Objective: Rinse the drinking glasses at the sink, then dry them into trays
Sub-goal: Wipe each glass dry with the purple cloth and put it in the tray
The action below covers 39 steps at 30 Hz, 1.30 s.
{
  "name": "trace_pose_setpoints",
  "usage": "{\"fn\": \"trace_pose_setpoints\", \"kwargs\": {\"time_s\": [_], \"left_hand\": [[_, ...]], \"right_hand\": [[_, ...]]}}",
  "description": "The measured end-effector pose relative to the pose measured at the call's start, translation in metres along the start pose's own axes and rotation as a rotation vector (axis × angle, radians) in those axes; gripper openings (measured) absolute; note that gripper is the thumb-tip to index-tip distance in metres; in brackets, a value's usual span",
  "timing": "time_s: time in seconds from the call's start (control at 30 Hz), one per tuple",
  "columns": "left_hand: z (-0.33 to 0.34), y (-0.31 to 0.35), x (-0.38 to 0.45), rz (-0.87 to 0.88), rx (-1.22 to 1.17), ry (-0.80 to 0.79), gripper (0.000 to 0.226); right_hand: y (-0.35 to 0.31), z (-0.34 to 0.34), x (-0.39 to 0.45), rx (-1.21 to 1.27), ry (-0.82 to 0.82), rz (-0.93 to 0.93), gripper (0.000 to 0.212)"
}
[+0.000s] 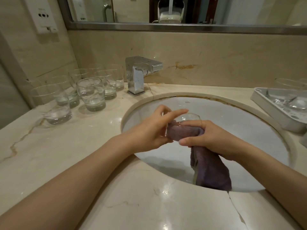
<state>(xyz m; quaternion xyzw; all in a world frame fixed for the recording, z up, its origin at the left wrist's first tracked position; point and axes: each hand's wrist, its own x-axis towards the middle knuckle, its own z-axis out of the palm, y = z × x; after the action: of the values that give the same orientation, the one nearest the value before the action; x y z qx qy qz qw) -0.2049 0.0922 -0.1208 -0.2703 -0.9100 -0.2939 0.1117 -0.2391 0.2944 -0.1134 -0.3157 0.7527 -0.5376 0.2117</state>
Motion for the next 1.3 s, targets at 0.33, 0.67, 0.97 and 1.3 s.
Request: {"fn": "trace_pose_setpoints", "kwargs": {"time_s": [0.33, 0.67, 0.97, 1.3], "left_hand": [[-0.013, 0.008, 0.004, -0.334, -0.809, -0.134, 0.082], [0.003, -0.003, 0.0, 0.028, 0.035, 0.026, 0.086], [-0.011, 0.008, 0.006, -0.262, -0.653, -0.015, 0.086], [0.003, 0.004, 0.001, -0.178, -0.422, -0.019, 0.089]], "right_hand": [[0.016, -0.01, 0.002, -1.142, 0.222, -0.598, 0.058], [-0.004, 0.001, -0.003, 0.035, 0.0, 0.021, 0.039], [0.007, -0.004, -0.001, -0.829, 0.204, -0.475, 0.05], [0.0, -0.002, -0.002, -0.418, 0.078, -0.154, 0.042]]}}
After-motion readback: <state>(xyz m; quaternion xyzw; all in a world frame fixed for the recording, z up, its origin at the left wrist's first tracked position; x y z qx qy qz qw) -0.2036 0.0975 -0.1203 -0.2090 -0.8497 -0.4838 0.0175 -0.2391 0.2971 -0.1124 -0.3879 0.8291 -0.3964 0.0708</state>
